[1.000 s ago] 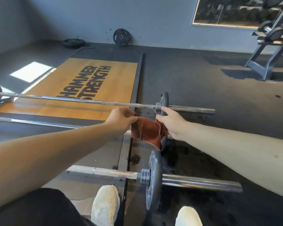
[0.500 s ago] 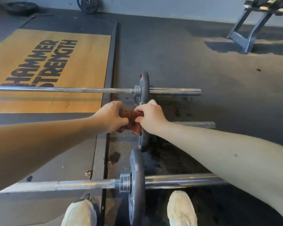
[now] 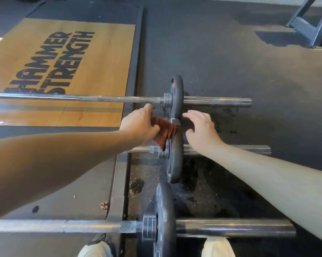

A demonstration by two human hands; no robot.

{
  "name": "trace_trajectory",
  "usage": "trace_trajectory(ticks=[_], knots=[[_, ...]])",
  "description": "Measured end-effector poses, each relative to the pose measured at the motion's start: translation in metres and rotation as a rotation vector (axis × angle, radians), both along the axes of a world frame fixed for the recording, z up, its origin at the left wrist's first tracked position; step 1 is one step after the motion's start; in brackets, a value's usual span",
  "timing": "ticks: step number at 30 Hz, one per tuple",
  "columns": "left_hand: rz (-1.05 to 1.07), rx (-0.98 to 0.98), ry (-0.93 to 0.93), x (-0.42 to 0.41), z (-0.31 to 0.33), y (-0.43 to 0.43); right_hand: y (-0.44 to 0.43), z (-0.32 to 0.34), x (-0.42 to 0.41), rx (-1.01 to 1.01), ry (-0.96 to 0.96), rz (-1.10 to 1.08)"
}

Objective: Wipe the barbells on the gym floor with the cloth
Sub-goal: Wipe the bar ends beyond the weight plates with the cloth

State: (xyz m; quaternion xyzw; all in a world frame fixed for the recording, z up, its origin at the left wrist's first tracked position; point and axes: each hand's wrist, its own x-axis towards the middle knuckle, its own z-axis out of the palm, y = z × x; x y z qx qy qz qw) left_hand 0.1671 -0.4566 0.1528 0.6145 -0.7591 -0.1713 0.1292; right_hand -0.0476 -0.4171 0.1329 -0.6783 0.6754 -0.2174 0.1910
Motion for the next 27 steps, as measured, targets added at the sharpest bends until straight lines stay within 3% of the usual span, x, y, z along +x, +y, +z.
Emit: trace_trajectory(ticks=[3, 7, 10, 16, 22, 25, 27], knots=[[-0.001, -0.042, -0.034, -0.001, -0.013, -0.013, 0.005, -0.018, -0.032, 0.110, 0.024, -0.033], [-0.098, 0.116, -0.056, -0.006, -0.064, -0.004, 0.009, -0.047, -0.057, 0.197, 0.047, 0.002], [-0.249, 0.155, -0.090, -0.012, -0.098, 0.016, 0.008, -0.063, -0.068, 0.268, 0.178, 0.083], [-0.296, 0.141, 0.122, 0.008, -0.120, 0.018, -0.003, -0.089, -0.107, 0.349, 0.430, 0.192], [-0.239, 0.353, 0.337, 0.019, -0.117, 0.012, -0.002, -0.107, -0.130, 0.416, 0.445, 0.206], [-0.314, 0.245, 0.269, 0.020, -0.122, 0.010, 0.004, -0.096, -0.123, 0.357, 0.410, 0.244], [-0.329, 0.158, 0.220, 0.017, -0.127, 0.007, 0.009, -0.083, -0.103, 0.272, 0.234, 0.255]])
